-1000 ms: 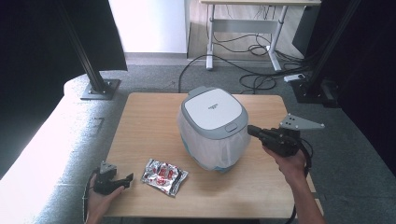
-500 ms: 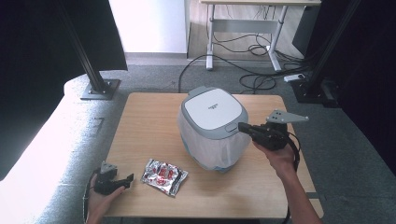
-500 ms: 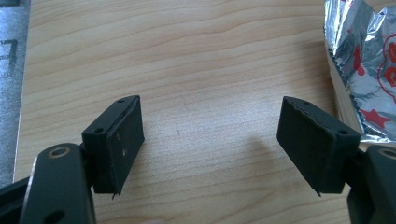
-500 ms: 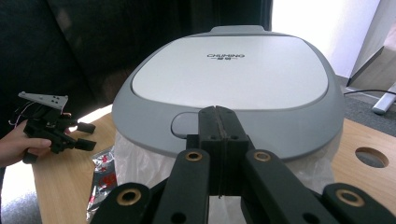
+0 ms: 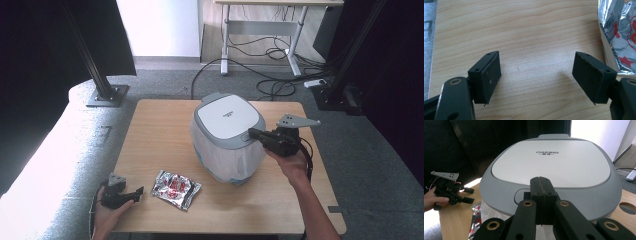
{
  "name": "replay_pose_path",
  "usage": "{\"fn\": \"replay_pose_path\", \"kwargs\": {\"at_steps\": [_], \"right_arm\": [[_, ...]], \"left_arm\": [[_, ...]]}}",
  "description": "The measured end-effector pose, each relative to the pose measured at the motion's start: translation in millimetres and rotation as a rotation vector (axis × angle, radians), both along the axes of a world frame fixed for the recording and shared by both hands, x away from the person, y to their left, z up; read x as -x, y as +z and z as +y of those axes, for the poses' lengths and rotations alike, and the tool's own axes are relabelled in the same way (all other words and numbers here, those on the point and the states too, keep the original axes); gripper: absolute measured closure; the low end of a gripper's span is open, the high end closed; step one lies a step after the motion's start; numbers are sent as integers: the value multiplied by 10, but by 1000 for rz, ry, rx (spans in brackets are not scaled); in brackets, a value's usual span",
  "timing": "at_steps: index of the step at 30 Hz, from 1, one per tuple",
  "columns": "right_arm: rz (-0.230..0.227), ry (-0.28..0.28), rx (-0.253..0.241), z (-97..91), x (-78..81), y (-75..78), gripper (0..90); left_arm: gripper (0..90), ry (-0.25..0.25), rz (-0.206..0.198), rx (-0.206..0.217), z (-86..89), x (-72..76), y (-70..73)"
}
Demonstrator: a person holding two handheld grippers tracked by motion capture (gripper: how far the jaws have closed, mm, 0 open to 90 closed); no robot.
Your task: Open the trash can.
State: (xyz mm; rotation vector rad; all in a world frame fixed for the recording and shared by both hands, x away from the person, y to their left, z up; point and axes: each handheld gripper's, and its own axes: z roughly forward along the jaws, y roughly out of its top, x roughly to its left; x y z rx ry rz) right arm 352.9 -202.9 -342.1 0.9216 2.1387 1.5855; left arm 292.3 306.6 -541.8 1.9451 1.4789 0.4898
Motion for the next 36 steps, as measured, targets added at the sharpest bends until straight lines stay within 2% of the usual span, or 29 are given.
{"fn": "replay_pose_path", "kwargs": {"at_steps": [11, 22, 28, 36], "right_arm": [[-1, 2, -18, -25, 19, -37, 896], [6, -1, -8, -27, 25, -33, 896], [-5, -9, 1, -44, 49, -21, 895], [-29, -46, -28, -248, 119, -56, 874]], "left_arm": [[230, 0, -2, 1, -25, -3, -2], [229, -4, -1, 1, -26, -2, -4], [228, -3, 0, 2, -24, -3, -4], [229, -3, 0, 1, -24, -4, -3]]}}
